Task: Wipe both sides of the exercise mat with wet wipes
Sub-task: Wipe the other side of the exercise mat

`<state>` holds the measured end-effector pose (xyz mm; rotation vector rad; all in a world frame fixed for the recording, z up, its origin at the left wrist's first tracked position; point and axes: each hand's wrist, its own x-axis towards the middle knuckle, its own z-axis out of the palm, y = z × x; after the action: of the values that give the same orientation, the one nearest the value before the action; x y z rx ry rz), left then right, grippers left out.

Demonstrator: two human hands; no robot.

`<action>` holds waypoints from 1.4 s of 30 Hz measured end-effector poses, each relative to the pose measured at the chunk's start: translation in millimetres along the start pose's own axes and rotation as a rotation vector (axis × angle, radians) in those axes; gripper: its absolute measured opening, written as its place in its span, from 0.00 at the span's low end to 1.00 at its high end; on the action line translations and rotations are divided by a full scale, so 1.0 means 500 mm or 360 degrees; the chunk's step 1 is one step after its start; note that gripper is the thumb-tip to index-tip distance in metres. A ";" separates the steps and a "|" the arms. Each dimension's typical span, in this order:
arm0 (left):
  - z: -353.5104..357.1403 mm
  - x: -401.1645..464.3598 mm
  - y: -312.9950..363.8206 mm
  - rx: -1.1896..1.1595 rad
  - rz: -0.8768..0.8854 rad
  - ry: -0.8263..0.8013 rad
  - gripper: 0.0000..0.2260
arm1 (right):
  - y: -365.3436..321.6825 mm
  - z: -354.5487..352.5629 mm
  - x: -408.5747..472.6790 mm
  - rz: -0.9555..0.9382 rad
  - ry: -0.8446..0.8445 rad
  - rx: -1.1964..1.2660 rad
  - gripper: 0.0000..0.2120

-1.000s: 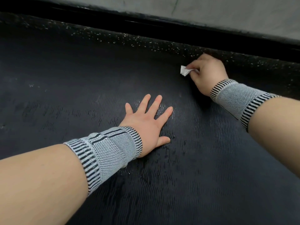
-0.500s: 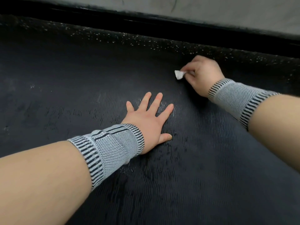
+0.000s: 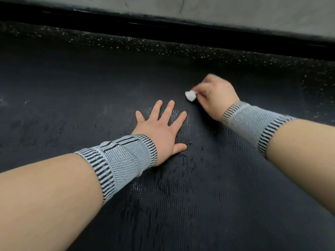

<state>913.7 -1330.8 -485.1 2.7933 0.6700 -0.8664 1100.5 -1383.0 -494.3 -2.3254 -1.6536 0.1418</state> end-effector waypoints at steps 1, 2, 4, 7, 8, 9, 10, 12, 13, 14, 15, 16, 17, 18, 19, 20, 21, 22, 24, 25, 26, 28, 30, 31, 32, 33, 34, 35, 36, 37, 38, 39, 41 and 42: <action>0.001 0.000 0.000 0.0003 -0.0002 0.0007 0.37 | 0.001 0.005 0.022 0.0101 0.0051 -0.0006 0.12; 0.003 0.001 -0.001 0.0009 -0.0005 0.0014 0.37 | -0.002 0.008 0.040 0.0214 0.0103 -0.0006 0.12; 0.004 0.001 -0.002 0.0016 -0.0006 0.0022 0.37 | -0.014 0.014 0.043 0.0338 0.0142 -0.0020 0.12; 0.004 0.000 0.000 -0.0002 -0.0009 0.0040 0.38 | -0.029 0.007 -0.031 0.0165 0.0022 -0.0032 0.12; 0.005 -0.001 0.000 -0.0014 -0.0010 0.0047 0.38 | -0.035 -0.001 -0.064 0.0096 -0.0034 0.0011 0.12; 0.004 -0.001 0.000 -0.0020 -0.0012 0.0054 0.38 | -0.040 -0.009 -0.092 0.0023 -0.0096 0.0064 0.11; 0.005 -0.002 -0.001 -0.0020 -0.0016 0.0057 0.38 | -0.041 -0.014 -0.107 -0.0045 -0.0157 0.0086 0.11; 0.003 -0.003 0.000 -0.0009 -0.0023 0.0055 0.38 | -0.036 -0.018 -0.094 -0.0081 -0.0211 0.0037 0.11; 0.002 -0.003 0.000 -0.0005 -0.0026 0.0054 0.38 | -0.033 -0.016 -0.077 -0.0042 -0.0200 0.0011 0.11; 0.001 -0.002 0.001 -0.0005 -0.0029 0.0053 0.38 | -0.032 -0.013 -0.058 0.0021 -0.0171 -0.0010 0.12; 0.000 -0.002 0.001 -0.0007 -0.0034 0.0053 0.38 | -0.032 -0.010 -0.043 0.0087 -0.0126 -0.0026 0.12; -0.001 -0.001 0.000 -0.0009 -0.0038 0.0050 0.38 | -0.035 -0.006 -0.038 0.0159 -0.0079 -0.0031 0.13; -0.002 -0.002 0.000 -0.0015 -0.0042 0.0045 0.38 | -0.039 -0.002 -0.044 0.0207 -0.0041 -0.0027 0.13; -0.003 -0.002 0.000 -0.0027 -0.0045 0.0043 0.38 | -0.045 0.002 -0.061 0.0208 -0.0031 -0.0020 0.13; -0.003 -0.003 0.000 -0.0041 -0.0049 0.0046 0.39 | -0.053 0.006 -0.086 0.0174 -0.0041 -0.0013 0.13; -0.004 -0.004 0.000 -0.0058 -0.0049 0.0053 0.39 | -0.060 0.007 -0.116 0.0127 -0.0063 -0.0011 0.12; -0.005 -0.005 0.000 -0.0084 -0.0048 0.0066 0.39 | -0.065 0.006 -0.146 0.0070 -0.0088 0.0002 0.12; -0.005 -0.007 -0.001 -0.0117 -0.0043 0.0087 0.39 | -0.070 0.004 -0.175 0.0004 -0.0111 0.0030 0.11; -0.002 -0.015 -0.006 -0.0173 -0.0037 0.0170 0.39 | -0.073 -0.005 -0.207 -0.0102 -0.0163 0.0050 0.10; 0.003 -0.021 -0.008 -0.0174 -0.0033 0.0218 0.38 | -0.073 -0.010 -0.203 -0.0138 -0.0194 0.0019 0.10; 0.009 -0.030 -0.008 -0.0147 -0.0021 0.0256 0.38 | -0.071 -0.012 -0.192 -0.0146 -0.0217 -0.0023 0.10; 0.027 -0.051 0.001 -0.0065 0.0026 0.0291 0.37 | -0.065 -0.010 -0.155 -0.0041 -0.0213 -0.0088 0.12; 0.042 -0.070 0.009 -0.0033 0.0058 0.0278 0.38 | -0.069 -0.010 -0.134 0.0131 -0.0155 -0.0099 0.13; 0.046 -0.078 0.011 -0.0032 0.0064 0.0269 0.38 | -0.077 -0.006 -0.139 0.0161 -0.0121 -0.0085 0.13; 0.047 -0.083 0.012 -0.0036 0.0069 0.0266 0.38 | -0.085 -0.001 -0.156 0.0146 -0.0123 -0.0090 0.13; 0.047 -0.088 0.014 -0.0038 0.0077 0.0268 0.38 | -0.092 0.004 -0.185 0.0093 -0.0144 -0.0098 0.13; 0.048 -0.092 0.015 -0.0034 0.0088 0.0270 0.38 | -0.101 0.005 -0.222 -0.0001 -0.0148 -0.0083 0.12; 0.049 -0.097 0.017 -0.0025 0.0105 0.0264 0.38 | -0.111 0.004 -0.261 -0.0112 -0.0172 -0.0028 0.10; 0.052 -0.103 0.020 -0.0011 0.0123 0.0249 0.39 | -0.121 -0.003 -0.301 -0.0205 -0.0206 0.0064 0.08; 0.056 -0.110 0.022 0.0010 0.0136 0.0233 0.39 | -0.126 -0.007 -0.329 -0.0273 -0.0238 0.0132 0.07; 0.061 -0.116 0.023 0.0033 0.0142 0.0224 0.40 | -0.125 -0.009 -0.340 -0.0318 -0.0285 0.0143 0.07; 0.066 -0.121 0.025 0.0048 0.0140 0.0224 0.40 | -0.123 -0.010 -0.336 -0.0332 -0.0304 0.0104 0.07; 0.068 -0.126 0.030 0.0059 0.0125 0.0238 0.40 | -0.118 -0.008 -0.296 -0.0205 -0.0297 -0.0013 0.09; 0.068 -0.128 0.033 0.0056 0.0114 0.0240 0.40 | -0.113 -0.005 -0.272 -0.0084 -0.0238 -0.0037 0.10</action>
<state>857.1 -1378.4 -477.0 2.9164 0.5768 -0.6658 1003.7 -1493.6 -487.3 -2.3361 -1.7943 0.2937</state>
